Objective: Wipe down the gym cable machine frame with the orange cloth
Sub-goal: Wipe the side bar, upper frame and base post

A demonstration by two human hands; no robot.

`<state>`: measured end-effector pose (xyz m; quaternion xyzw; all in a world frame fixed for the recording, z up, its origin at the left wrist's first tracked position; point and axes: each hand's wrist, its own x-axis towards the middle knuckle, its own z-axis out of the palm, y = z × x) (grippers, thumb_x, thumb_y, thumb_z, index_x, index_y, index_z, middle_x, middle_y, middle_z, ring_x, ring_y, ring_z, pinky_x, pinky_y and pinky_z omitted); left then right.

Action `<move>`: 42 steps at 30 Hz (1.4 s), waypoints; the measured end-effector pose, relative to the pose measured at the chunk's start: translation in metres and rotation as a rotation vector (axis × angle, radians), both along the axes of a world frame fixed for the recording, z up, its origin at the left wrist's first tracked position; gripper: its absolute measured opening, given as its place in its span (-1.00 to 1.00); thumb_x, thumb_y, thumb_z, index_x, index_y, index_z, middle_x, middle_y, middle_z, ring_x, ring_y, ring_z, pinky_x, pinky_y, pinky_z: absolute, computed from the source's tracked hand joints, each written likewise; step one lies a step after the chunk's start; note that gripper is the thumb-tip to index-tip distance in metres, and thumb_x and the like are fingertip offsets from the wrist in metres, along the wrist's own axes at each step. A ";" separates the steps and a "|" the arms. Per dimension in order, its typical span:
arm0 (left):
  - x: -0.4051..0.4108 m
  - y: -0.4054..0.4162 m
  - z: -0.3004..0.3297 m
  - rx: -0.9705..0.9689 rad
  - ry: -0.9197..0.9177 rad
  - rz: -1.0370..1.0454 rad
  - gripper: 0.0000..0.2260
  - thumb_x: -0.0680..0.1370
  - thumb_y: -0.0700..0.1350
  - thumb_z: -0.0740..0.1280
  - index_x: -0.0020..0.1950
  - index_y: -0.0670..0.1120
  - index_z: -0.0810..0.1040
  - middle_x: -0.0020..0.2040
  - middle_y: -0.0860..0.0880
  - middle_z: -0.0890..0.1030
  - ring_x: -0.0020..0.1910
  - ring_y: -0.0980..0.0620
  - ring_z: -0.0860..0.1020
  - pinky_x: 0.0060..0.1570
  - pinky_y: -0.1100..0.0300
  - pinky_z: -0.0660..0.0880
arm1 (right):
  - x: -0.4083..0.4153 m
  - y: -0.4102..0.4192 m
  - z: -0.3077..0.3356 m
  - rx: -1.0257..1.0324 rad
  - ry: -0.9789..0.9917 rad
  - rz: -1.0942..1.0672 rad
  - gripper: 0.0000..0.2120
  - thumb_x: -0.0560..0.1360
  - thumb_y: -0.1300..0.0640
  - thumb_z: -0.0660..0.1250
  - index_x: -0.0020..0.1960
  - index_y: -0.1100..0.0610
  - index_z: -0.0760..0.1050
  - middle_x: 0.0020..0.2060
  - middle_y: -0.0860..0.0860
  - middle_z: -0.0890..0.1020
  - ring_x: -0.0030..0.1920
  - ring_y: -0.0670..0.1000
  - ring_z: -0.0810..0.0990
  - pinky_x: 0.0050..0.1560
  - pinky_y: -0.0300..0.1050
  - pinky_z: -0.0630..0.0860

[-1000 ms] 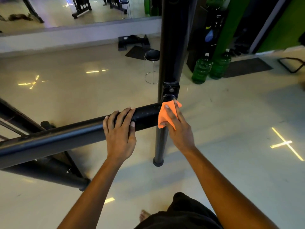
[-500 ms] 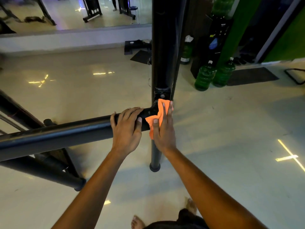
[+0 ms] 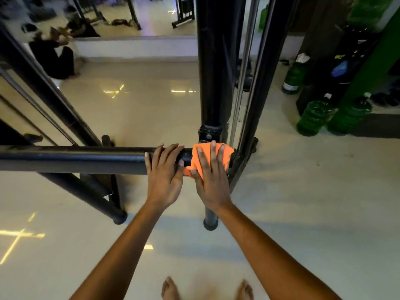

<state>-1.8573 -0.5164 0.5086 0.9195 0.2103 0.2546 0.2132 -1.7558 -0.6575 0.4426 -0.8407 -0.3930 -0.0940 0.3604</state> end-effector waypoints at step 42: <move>0.118 -0.115 0.173 0.290 -0.342 0.148 -0.52 0.73 0.12 0.22 0.66 0.06 0.34 0.68 0.10 0.26 0.71 0.02 0.12 0.64 -0.32 -0.03 | 0.188 -0.102 0.237 0.526 0.036 0.317 -0.63 0.74 0.00 0.36 0.51 0.08 0.57 0.24 -0.10 0.70 0.11 -0.30 0.67 0.06 -0.30 0.64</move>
